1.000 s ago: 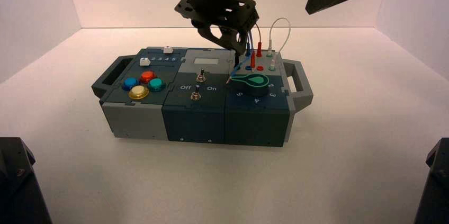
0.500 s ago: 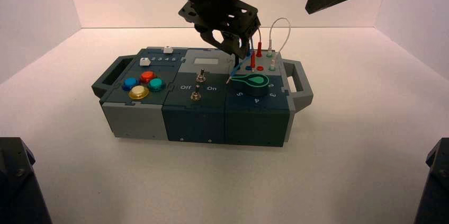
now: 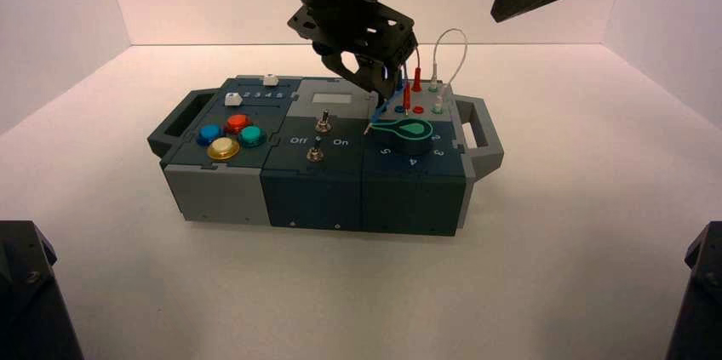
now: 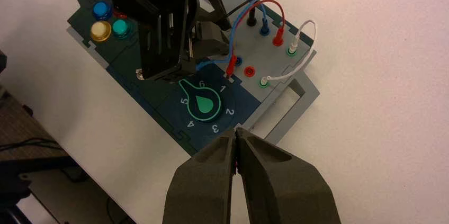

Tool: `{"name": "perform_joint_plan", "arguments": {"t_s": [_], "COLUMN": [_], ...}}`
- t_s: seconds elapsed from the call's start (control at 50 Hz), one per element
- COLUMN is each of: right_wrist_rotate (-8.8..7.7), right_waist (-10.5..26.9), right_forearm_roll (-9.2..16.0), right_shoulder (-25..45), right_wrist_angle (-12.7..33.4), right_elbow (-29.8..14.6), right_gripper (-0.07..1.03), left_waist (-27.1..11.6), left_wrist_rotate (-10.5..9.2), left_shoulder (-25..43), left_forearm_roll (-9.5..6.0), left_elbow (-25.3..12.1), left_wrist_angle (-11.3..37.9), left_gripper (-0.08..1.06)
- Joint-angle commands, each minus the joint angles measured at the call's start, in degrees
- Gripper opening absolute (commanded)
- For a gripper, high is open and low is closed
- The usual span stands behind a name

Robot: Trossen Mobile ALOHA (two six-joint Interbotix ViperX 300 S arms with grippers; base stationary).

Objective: Pull the black wire.

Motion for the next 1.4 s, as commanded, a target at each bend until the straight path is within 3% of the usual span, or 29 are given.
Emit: {"name": "perform_joint_plan", "arguments": {"t_s": [0.02,0.12,0.24,0.38,1.4], "right_wrist_rotate": [-0.18,-0.18,-0.18,-0.09,0.0], "right_waist": [0.4,0.4,0.4,0.4,0.2], "right_forearm_roll": [0.2,0.2,0.2,0.2,0.3], "right_shoulder": [-0.3,-0.3,-0.2,-0.3,-0.2], "right_wrist_angle": [-0.5,-0.5,-0.5,-0.5,-0.5], "right_elbow": [-1.5,-1.5,-1.5,-1.5,-1.2], "right_gripper": [-0.02,-0.02,-0.02,-0.02,-0.02], "left_waist": [-0.1,-0.1,-0.1,-0.1,-0.1], "left_wrist_rotate": [0.35,0.35,0.35,0.35,0.35], "left_shoulder": [-0.7,-0.5,-0.3,0.2,-4.4], "left_forearm_roll": [0.09,0.09,0.09,0.18,1.23], "left_elbow": [-1.5,-1.7,-1.8,-1.9,-2.0], "left_wrist_angle": [-0.2,-0.2,-0.4,-0.4,1.4], "left_gripper": [0.39,0.19,0.14,-0.03,-0.03]}}
